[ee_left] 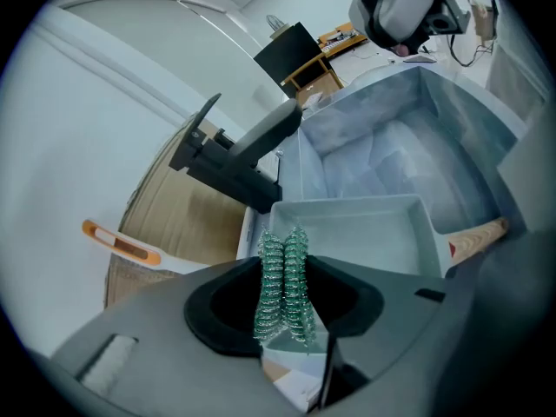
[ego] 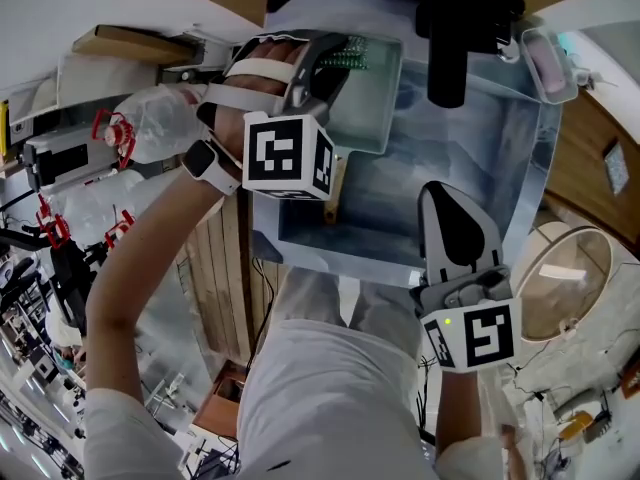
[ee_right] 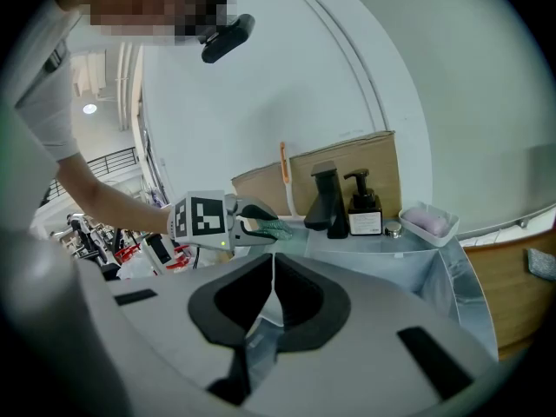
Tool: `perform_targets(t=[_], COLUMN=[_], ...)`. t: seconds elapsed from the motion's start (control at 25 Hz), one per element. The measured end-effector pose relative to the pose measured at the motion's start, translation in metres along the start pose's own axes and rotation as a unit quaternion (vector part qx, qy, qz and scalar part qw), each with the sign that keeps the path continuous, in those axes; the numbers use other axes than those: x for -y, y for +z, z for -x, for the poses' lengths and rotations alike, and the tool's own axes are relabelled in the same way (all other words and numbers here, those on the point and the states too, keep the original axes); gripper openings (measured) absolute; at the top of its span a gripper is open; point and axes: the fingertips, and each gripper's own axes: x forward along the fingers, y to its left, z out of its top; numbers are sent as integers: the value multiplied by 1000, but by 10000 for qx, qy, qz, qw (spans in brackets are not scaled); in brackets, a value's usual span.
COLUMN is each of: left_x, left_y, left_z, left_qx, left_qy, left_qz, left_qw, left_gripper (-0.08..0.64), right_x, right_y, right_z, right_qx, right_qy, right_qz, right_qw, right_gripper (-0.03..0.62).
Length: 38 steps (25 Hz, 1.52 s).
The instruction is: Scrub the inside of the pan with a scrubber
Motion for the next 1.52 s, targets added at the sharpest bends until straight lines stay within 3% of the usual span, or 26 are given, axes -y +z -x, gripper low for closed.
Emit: perform_targets(t=[0.2, 0.44, 0.56, 0.72, 0.84, 1.08, 1.24, 1.36, 1.52], left_x=[-9, -9, -10, -13, -14, -26, -36, -37, -32], left_y=[6, 14, 16, 23, 23, 23, 24, 33, 51], left_z=[18, 55, 81, 130, 168, 232, 267, 286, 302], left_qx=[63, 206, 249, 433, 539, 808, 992, 1171, 1277], left_qy=[80, -17, -61, -100, 15, 342, 735, 788, 824], left_qz=[316, 1103, 1662, 2747, 3339, 4489, 4911, 5179, 5361], left_qw=[9994, 9937, 9858, 9605, 9411, 8893, 8623, 8437, 8303], left_gripper=[160, 160, 160, 161, 161, 163, 169, 170, 170], right_x=[-5, -13, -15, -20, -24, -29, -32, -36, -42], right_y=[12, 38, 53, 78, 96, 119, 126, 135, 148], right_z=[5, 21, 32, 50, 65, 95, 108, 119, 139], right_qx=[60, 189, 250, 357, 427, 498, 517, 579, 693], right_qy=[-11, -103, -188, -296, -365, -554, -625, -586, -427], right_qz=[75, 220, 302, 478, 609, 810, 883, 861, 879], right_qw=[10000, 9995, 9991, 9978, 9966, 9939, 9928, 9929, 9928], right_gripper=[9, 9, 9, 9, 9, 9, 9, 9, 9])
